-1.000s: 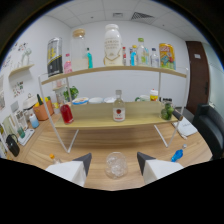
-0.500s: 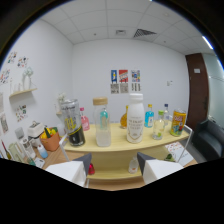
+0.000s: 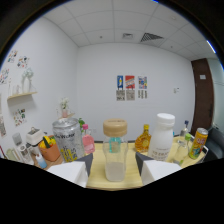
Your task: Make me a cup of Mount Fuji.
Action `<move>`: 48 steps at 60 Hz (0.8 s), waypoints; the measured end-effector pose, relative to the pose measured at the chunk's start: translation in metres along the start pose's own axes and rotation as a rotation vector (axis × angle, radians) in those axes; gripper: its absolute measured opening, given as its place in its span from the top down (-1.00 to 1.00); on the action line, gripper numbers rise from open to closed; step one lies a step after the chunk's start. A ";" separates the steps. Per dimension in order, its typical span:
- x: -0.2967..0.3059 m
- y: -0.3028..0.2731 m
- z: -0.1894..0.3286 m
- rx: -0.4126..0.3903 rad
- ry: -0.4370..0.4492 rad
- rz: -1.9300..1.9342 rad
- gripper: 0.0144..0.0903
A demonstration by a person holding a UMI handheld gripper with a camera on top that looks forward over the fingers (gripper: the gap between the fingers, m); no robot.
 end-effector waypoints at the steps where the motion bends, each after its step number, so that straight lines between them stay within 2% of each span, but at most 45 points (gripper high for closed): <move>1: 0.000 0.001 0.002 -0.001 -0.002 0.001 -0.64; 14: 0.005 0.008 0.024 -0.016 0.021 0.021 0.28; 23: 0.003 0.006 0.020 -0.020 0.007 0.032 0.33; 29: -0.002 -0.006 0.009 0.007 -0.016 0.008 0.36; 41: -0.014 -0.038 -0.030 0.076 -0.082 -0.027 0.39; 48: -0.017 -0.029 -0.057 0.080 -0.110 -0.018 0.39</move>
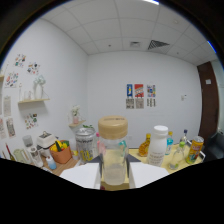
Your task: Make me a cup of Mount Fuji.
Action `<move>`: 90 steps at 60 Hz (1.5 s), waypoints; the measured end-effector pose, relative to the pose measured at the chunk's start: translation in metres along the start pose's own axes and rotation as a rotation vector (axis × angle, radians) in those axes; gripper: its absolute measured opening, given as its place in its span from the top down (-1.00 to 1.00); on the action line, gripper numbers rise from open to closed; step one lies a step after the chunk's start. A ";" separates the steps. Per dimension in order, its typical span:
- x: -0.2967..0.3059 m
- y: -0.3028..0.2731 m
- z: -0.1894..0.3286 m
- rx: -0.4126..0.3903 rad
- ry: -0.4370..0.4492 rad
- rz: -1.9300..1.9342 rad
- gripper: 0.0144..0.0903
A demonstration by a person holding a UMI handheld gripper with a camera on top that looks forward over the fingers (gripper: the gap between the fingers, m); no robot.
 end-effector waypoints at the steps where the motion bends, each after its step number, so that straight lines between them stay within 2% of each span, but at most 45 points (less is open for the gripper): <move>1: -0.001 0.003 -0.004 -0.003 -0.003 0.002 0.39; 8: 0.000 0.053 -0.020 -0.064 0.003 0.024 0.39; 22: -0.002 0.216 -0.023 -0.229 0.061 0.069 0.39; 33: 0.002 0.287 -0.013 -0.224 0.094 0.120 0.39; 49: 0.003 0.295 -0.003 -0.119 0.014 0.679 0.39; 74: 0.018 0.310 -0.001 -0.052 -0.099 1.597 0.40; 90: 0.018 0.302 0.004 -0.018 -0.178 1.869 0.39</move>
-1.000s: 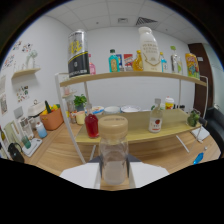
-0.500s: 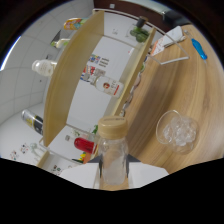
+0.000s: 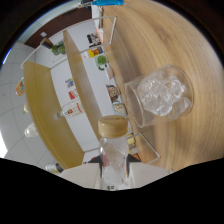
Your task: Make me a cup of Mount Fuji.
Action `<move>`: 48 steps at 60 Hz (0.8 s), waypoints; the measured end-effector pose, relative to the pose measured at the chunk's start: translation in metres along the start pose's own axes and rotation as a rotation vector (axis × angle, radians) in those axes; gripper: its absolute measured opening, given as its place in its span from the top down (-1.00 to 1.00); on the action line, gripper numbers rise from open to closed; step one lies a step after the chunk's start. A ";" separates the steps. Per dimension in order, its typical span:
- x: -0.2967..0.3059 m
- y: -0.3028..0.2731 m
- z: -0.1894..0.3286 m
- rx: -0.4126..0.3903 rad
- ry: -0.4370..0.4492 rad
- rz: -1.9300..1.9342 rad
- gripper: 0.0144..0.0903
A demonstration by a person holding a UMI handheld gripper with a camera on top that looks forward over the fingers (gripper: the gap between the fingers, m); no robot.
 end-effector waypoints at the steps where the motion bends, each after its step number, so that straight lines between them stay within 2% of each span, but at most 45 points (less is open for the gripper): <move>1: 0.000 0.000 0.000 0.001 -0.001 0.009 0.40; 7: 0.001 -0.001 -0.003 0.017 0.020 -0.032 0.39; 13: -0.002 0.002 -0.009 0.030 0.077 -0.242 0.39; 28: -0.052 0.021 -0.016 0.109 0.154 -1.144 0.39; 33: -0.047 0.029 -0.011 0.113 0.184 -1.388 0.39; 40: -0.012 0.024 0.000 0.073 0.295 -1.621 0.39; 48: 0.043 0.014 0.010 0.006 0.407 -1.702 0.40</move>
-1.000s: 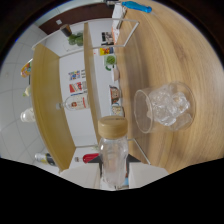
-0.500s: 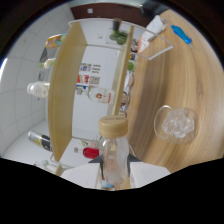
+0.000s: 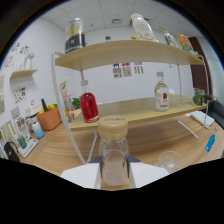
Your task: Make me a cup of Mount Fuji.
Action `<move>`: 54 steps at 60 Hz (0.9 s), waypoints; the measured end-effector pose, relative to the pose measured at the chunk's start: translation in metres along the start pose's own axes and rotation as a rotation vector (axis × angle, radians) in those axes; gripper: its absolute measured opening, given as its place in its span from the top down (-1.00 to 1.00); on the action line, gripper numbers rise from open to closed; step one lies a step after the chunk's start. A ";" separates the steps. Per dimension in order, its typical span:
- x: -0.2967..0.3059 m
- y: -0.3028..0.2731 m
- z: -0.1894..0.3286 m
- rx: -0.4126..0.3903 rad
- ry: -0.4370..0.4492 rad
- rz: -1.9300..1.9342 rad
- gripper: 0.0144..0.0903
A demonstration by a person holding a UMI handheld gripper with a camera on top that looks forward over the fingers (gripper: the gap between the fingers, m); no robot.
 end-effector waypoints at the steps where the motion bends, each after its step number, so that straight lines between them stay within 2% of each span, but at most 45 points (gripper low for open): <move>1: 0.000 0.006 0.003 -0.013 0.002 -0.008 0.40; 5: 0.001 0.026 0.011 -0.059 0.010 -0.041 0.39; 16: 0.000 0.052 0.019 -0.117 0.005 -0.104 0.37; 33: -0.004 0.056 0.008 -0.107 -0.021 -0.176 0.27; 34: -0.003 0.056 0.007 -0.109 -0.018 -0.176 0.24; 39: 0.000 0.056 0.001 -0.123 -0.009 -0.175 -0.20; 44: 0.002 0.051 -0.009 -0.139 0.002 -0.191 -0.85; 45: 0.002 0.049 -0.012 -0.141 0.004 -0.192 -0.91; 54: -0.006 0.008 -0.051 -0.094 -0.019 -0.180 -0.90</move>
